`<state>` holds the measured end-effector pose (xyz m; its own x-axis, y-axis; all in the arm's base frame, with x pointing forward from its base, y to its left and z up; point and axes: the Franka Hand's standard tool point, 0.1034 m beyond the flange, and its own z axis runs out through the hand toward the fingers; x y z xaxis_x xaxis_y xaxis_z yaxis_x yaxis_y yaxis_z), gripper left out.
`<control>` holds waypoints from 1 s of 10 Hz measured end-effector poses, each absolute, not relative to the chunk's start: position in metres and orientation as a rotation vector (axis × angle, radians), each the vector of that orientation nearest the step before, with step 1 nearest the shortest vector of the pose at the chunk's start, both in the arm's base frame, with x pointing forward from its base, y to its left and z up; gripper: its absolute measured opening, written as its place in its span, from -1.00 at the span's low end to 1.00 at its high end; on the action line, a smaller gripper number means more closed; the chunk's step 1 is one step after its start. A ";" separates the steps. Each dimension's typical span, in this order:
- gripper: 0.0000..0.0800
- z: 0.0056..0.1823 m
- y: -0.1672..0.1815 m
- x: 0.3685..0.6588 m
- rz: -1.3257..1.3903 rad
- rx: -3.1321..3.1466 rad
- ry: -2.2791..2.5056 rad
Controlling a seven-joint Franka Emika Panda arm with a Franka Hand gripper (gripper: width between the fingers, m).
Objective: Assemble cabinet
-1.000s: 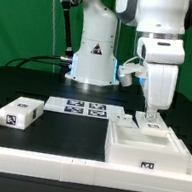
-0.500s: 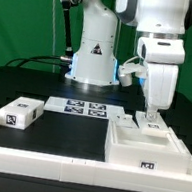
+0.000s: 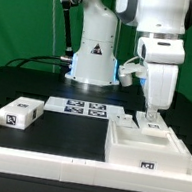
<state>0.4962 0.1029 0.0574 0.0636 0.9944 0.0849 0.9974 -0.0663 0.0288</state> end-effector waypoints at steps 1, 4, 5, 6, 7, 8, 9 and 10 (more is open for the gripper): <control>-0.83 0.058 0.103 0.502 -0.136 -2.267 -2.119; -0.83 0.058 0.103 0.517 -0.144 -2.272 -2.112; -0.83 0.059 0.104 0.524 -0.158 -2.276 -2.109; -0.83 0.059 0.105 0.533 -0.174 -2.281 -2.107; -0.83 0.060 0.106 0.543 -0.184 -2.284 -2.103; -0.83 0.060 0.107 0.553 -0.195 -2.289 -2.098; -0.82 0.060 0.106 0.558 -0.202 -2.293 -2.095; -0.82 0.060 0.106 0.563 -0.198 -2.294 -2.092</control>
Offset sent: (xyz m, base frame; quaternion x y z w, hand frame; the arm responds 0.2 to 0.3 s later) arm 0.0275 0.0030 -0.0081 0.0114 0.0061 -0.0027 0.9999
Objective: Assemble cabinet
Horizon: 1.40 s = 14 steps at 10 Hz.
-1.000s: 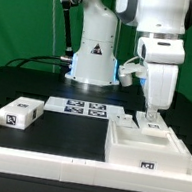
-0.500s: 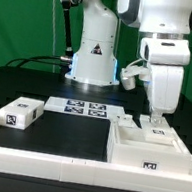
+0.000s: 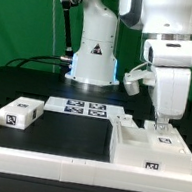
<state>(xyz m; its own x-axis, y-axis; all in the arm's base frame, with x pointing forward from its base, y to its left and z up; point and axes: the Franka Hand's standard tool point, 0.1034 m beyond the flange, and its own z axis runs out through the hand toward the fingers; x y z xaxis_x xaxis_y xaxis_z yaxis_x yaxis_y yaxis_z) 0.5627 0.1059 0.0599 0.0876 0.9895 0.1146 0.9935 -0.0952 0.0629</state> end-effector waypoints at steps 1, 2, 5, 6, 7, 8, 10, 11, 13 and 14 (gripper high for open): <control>-0.82 0.060 0.106 0.569 -0.198 -2.296 -2.088; -0.82 0.060 0.106 0.577 -0.199 -2.299 -2.085; -0.82 0.058 0.105 0.581 -0.144 -2.267 -2.091; -0.82 0.058 0.105 0.581 -0.130 -2.263 -2.088; -0.82 0.059 0.105 0.581 -0.128 -2.264 -2.087; -0.82 0.059 0.105 0.581 -0.126 -2.271 -2.080; -0.82 0.064 0.103 0.577 -0.120 -2.275 -2.083; -0.60 0.069 0.100 0.574 -0.117 -2.273 -2.093; 0.08 0.083 0.093 0.561 -0.098 -2.252 -2.138; 0.08 0.090 0.091 0.551 -0.086 -2.252 -2.149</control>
Offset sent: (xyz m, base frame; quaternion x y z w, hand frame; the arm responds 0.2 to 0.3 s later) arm 0.0358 0.0054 -0.0077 -0.0042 0.0107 -0.0277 0.9995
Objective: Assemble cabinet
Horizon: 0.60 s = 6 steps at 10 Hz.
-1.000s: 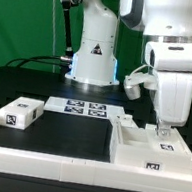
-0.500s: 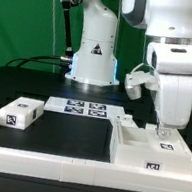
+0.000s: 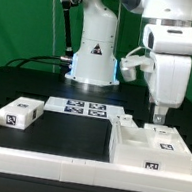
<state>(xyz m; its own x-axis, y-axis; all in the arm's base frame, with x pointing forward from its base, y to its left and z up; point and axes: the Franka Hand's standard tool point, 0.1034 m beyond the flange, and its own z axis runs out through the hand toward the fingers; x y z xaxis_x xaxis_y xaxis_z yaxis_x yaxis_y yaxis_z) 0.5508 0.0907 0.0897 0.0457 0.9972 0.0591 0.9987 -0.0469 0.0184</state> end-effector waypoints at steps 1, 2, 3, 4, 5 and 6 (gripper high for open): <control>0.54 0.098 0.090 0.539 -0.084 -2.264 -2.155; 0.85 0.103 0.092 0.525 -0.085 -2.286 -2.147; 0.95 0.110 0.095 0.510 -0.105 -2.343 -2.113; 0.95 0.116 0.097 0.492 -0.115 -2.363 -2.114; 0.99 0.118 0.097 0.471 -0.097 -2.348 -2.141; 0.99 0.117 0.096 0.456 -0.071 -2.315 -2.178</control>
Offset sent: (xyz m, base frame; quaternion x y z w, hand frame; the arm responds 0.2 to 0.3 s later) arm -0.0729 0.0124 0.0294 -0.0548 -0.0078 0.0532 0.9970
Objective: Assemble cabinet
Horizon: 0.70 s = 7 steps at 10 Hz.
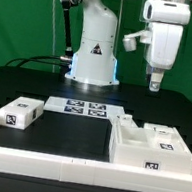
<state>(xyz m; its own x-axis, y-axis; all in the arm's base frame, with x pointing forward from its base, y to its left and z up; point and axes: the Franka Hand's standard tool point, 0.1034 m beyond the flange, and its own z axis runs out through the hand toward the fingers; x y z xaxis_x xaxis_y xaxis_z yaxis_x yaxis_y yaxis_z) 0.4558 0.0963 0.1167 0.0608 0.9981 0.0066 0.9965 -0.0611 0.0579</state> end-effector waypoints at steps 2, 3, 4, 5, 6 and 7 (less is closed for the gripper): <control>0.99 0.112 0.095 0.426 0.020 2.204 2.193; 0.99 0.110 0.092 0.413 -0.004 2.204 2.194; 0.99 0.110 0.092 0.413 -0.005 2.205 2.195; 0.99 0.109 0.091 0.413 -0.007 2.207 2.195; 0.99 0.107 0.091 0.412 -0.010 2.205 2.201; 0.99 0.099 0.083 0.409 0.025 2.060 2.350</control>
Offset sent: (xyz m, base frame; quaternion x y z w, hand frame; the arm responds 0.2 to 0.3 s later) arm 0.0000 0.0000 0.0000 0.0000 0.0000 0.0000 1.0000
